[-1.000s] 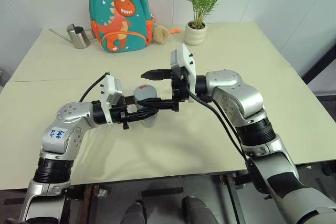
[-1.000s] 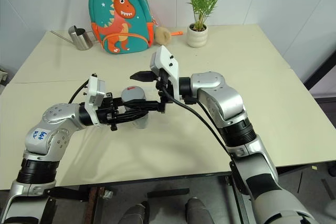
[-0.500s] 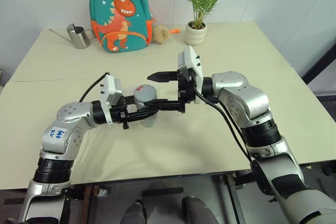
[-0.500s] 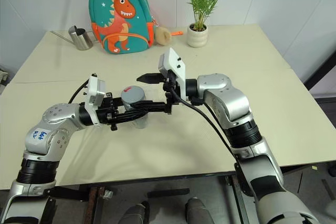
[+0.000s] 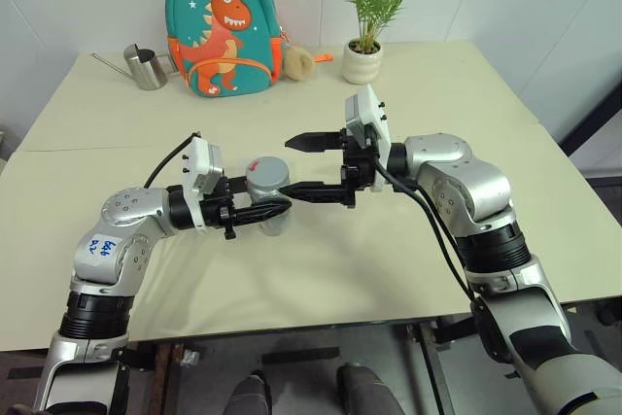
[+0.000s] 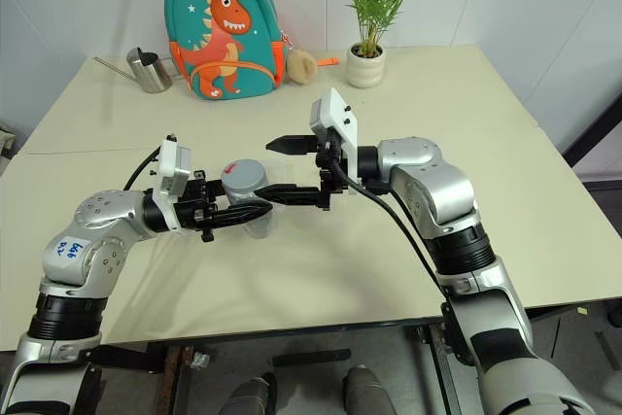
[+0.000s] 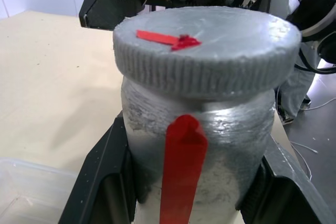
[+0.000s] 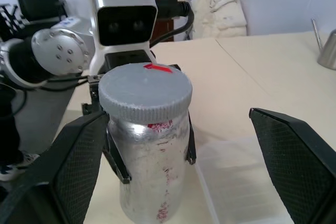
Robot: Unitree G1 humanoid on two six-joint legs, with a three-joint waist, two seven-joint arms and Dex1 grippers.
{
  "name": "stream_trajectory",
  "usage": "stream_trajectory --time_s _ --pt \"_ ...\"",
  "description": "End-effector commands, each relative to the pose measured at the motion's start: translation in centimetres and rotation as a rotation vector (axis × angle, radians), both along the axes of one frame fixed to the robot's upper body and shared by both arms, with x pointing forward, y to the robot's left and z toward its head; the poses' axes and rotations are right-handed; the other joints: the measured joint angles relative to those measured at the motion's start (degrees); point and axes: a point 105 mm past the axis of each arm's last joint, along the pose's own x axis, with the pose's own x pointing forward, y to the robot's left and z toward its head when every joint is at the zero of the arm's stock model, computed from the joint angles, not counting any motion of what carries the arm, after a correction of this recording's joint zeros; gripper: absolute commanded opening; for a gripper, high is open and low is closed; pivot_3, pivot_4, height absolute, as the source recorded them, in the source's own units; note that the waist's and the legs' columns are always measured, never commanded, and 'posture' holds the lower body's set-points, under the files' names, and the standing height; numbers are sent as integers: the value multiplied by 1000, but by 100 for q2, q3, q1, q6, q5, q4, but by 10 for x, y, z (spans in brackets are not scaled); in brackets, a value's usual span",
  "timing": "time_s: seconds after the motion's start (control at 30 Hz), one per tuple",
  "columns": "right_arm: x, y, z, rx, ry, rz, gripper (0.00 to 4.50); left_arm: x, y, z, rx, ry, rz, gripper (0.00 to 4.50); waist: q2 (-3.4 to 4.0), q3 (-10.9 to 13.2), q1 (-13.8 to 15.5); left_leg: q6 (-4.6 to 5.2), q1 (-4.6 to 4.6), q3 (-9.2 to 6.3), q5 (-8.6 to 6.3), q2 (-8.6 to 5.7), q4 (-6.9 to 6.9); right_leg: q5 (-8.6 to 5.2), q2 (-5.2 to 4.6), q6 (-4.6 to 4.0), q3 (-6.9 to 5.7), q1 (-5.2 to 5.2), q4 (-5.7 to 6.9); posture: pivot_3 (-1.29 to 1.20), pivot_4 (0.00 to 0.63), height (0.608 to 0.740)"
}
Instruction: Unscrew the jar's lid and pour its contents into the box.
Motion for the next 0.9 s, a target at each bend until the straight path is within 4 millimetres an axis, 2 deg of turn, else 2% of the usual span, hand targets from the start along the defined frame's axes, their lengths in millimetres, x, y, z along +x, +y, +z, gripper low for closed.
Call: stream_trajectory --time_s 0.03,0.27,0.6,0.9 --pt "-18 -2 22 66 -38 83 4486 -3 3 8 8 -40 -2 1923 0 0 -1 0 0 0 0 0 0 0 0 0 0 0 0 0 150 740" --pt "-23 8 23 62 -14 119 4486 -5 2 6 8 -34 -4 1923 0 0 -2 0 1 0 0 0 0 0 0 0 0 0 2 0 150 740" --pt "-16 28 16 14 11 96 4486 -7 1 4 8 -31 -7 1923 0 0 -4 0 0 0 0 0 0 0 0 0 0 0 1 0 150 740" --pt "-14 32 10 -1 25 95 4486 -6 1 6 12 -41 -5 1923 0 0 -5 0 0 0 0 0 0 0 0 0 0 0 1 0 150 740"
